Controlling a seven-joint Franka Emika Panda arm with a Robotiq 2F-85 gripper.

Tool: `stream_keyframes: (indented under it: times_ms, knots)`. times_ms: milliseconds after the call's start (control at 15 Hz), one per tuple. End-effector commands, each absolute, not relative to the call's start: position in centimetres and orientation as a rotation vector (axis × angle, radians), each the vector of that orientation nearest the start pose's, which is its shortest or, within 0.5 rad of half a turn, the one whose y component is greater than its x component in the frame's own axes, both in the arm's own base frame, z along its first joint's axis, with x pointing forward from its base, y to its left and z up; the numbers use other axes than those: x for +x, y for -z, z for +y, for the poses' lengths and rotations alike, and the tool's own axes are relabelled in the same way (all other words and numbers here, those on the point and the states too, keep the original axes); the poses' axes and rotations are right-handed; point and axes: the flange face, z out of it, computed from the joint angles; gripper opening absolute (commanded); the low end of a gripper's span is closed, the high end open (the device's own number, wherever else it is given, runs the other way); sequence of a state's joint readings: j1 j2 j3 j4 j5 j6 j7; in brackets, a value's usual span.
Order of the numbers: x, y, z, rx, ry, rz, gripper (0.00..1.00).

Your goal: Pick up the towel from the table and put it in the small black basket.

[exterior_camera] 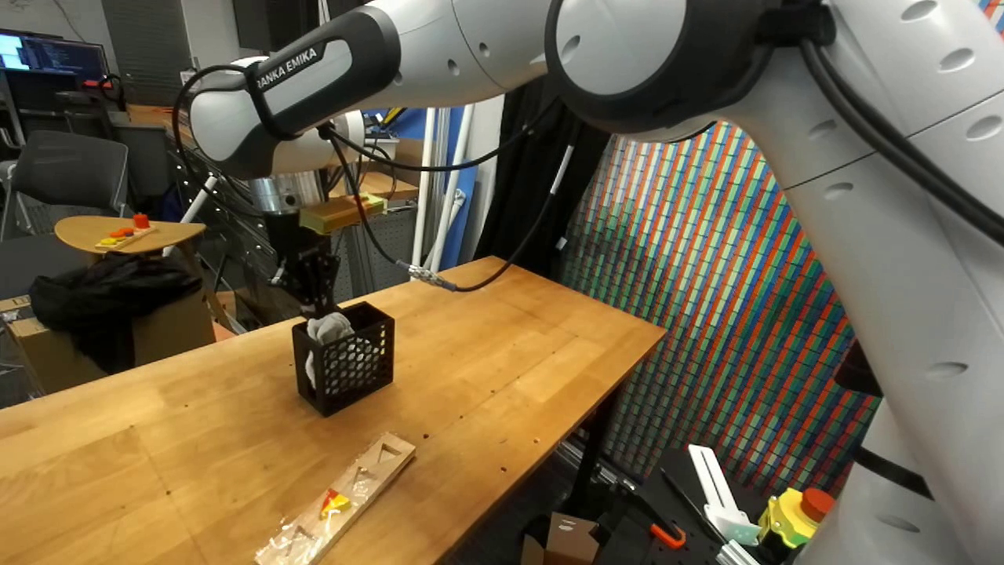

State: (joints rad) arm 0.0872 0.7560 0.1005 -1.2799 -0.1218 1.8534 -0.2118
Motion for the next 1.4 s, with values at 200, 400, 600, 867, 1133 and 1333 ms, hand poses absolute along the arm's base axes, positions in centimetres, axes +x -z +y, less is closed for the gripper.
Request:
stream_keyframes:
  times_ms: [200, 400, 600, 867, 1133, 1333]
  knots:
    - [71.1, -29.9, 10.6, -3.093, -0.263, -0.643, 0.01]
    - [71.0, -30.2, 10.2, -3.099, -0.269, -0.642, 0.01]
    - [70.4, -30.1, 9.7, -3.108, -0.299, -0.639, 0.01]
    - [69.8, -30.0, 9.2, -3.109, -0.314, -0.629, 0.01]
    - [69.7, -29.4, 9.3, -3.097, -0.321, -0.633, 0.01]
    - [69.7, -28.7, 9.5, -3.086, -0.32, -0.639, 0.01]
